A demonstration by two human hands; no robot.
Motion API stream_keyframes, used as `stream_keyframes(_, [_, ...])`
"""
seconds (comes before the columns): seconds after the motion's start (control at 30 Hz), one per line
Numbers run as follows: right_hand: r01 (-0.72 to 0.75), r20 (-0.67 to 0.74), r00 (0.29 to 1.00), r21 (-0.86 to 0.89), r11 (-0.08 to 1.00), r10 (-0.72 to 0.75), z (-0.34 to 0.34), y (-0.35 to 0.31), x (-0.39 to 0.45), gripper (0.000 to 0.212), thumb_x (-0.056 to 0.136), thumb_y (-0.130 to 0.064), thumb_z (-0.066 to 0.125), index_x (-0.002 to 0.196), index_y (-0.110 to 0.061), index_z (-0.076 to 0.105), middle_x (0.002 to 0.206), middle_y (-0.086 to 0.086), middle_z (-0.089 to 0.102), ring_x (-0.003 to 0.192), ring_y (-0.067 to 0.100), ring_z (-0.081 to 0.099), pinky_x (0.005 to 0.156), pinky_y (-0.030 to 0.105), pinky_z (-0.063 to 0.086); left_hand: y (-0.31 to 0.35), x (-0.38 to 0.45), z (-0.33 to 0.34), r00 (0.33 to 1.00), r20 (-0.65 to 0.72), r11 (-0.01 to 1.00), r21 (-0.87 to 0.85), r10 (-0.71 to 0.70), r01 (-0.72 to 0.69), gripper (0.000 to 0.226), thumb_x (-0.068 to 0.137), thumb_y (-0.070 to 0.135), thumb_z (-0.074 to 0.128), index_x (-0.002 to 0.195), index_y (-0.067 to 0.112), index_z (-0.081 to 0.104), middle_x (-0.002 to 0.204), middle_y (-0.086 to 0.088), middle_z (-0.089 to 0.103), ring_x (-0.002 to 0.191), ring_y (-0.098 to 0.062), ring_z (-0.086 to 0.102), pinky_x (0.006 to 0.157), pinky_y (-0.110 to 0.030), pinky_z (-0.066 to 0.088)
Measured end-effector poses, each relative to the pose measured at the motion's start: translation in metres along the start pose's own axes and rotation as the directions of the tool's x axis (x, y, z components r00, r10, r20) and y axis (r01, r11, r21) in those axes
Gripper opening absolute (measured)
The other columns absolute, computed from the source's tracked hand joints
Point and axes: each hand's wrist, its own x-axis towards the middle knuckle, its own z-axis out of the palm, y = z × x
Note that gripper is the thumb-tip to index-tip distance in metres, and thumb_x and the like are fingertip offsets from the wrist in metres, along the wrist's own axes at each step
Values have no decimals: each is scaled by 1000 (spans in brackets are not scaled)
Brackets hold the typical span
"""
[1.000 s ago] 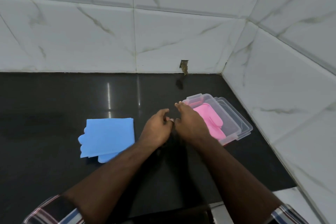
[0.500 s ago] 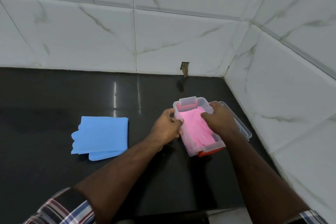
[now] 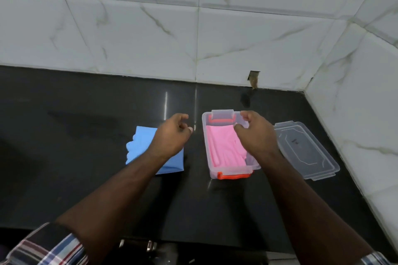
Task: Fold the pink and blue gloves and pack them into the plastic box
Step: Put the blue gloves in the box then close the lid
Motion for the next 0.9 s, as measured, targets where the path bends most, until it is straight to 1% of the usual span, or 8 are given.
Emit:
stream_keyframes(0.07, [45, 6, 999, 41, 998, -45, 4, -15, -2, 40, 92, -24, 63, 132, -19, 58, 129, 1, 64, 112, 19, 62, 92, 34, 52, -15, -3, -16, 999, -12, 998, 52, 34, -33, 39, 92, 25, 66, 131, 22, 60, 109, 7, 67, 97, -12, 65, 84, -24, 49])
stream_keyframes(0.17, [125, 60, 989, 117, 985, -132, 16, -40, -9, 36, 91, -18, 60, 127, -18, 63, 121, 0, 68, 105, 13, 63, 94, 30, 51, -38, -12, -27, 995, 13, 977, 189, 95, -96, 36, 91, 26, 69, 127, 25, 62, 109, 11, 64, 96, -7, 61, 78, -16, 43])
stream_keyframes(0.33, [150, 129, 975, 216, 965, -181, 49, -74, -28, 32, 90, -10, 54, 118, -18, 67, 101, -4, 71, 92, 7, 65, 87, 22, 51, -64, -29, -20, 960, 202, 870, 416, 194, -264, 43, 88, 42, 69, 127, 26, 62, 116, 5, 64, 110, -18, 58, 97, -37, 47])
stream_keyframes(0.47, [172, 234, 953, 107, 979, -193, 77, -88, -45, 36, 92, -8, 49, 122, -18, 66, 118, -1, 70, 108, 15, 63, 91, 21, 43, -75, -38, -10, 928, 285, 742, 563, 239, -364, 51, 81, 58, 65, 121, 28, 58, 114, 5, 58, 106, -20, 52, 89, -39, 44])
stream_keyframes(0.63, [145, 458, 884, -67, 987, -98, 102, -85, -59, 47, 91, -7, 54, 137, -16, 55, 138, 3, 59, 123, 20, 57, 106, 27, 42, -93, -36, -1, 928, 226, 698, 611, 297, -373, 56, 77, 60, 57, 119, 24, 59, 107, 6, 61, 96, -20, 57, 77, -39, 48])
stream_keyframes(0.77, [105, 476, 879, -119, 987, -36, 110, -76, -62, 53, 92, -9, 56, 143, -16, 48, 145, 4, 52, 131, 20, 51, 112, 31, 38, -97, -32, 1, 897, 205, 665, 612, 391, -429, 41, 79, 53, 59, 100, 18, 63, 87, 1, 62, 75, -21, 57, 60, -37, 45])
stream_keyframes(0.83, [90, 475, 880, -146, 985, -10, 113, -74, -63, 55, 91, -9, 58, 145, -19, 46, 146, 2, 51, 131, 19, 50, 110, 31, 39, -98, -32, 1, 869, 231, 608, 636, 438, -475, 33, 83, 47, 59, 97, 16, 64, 82, -1, 62, 70, -21, 55, 56, -34, 37])
stream_keyframes(0.9, [81, 474, 880, -134, 988, -7, 114, -74, -64, 56, 92, -9, 57, 145, -19, 44, 146, 2, 51, 131, 18, 50, 110, 30, 40, -99, -31, 0, 851, 245, 579, 643, 464, -501, 26, 86, 39, 59, 93, 15, 65, 79, -3, 62, 67, -22, 56, 55, -33, 36])
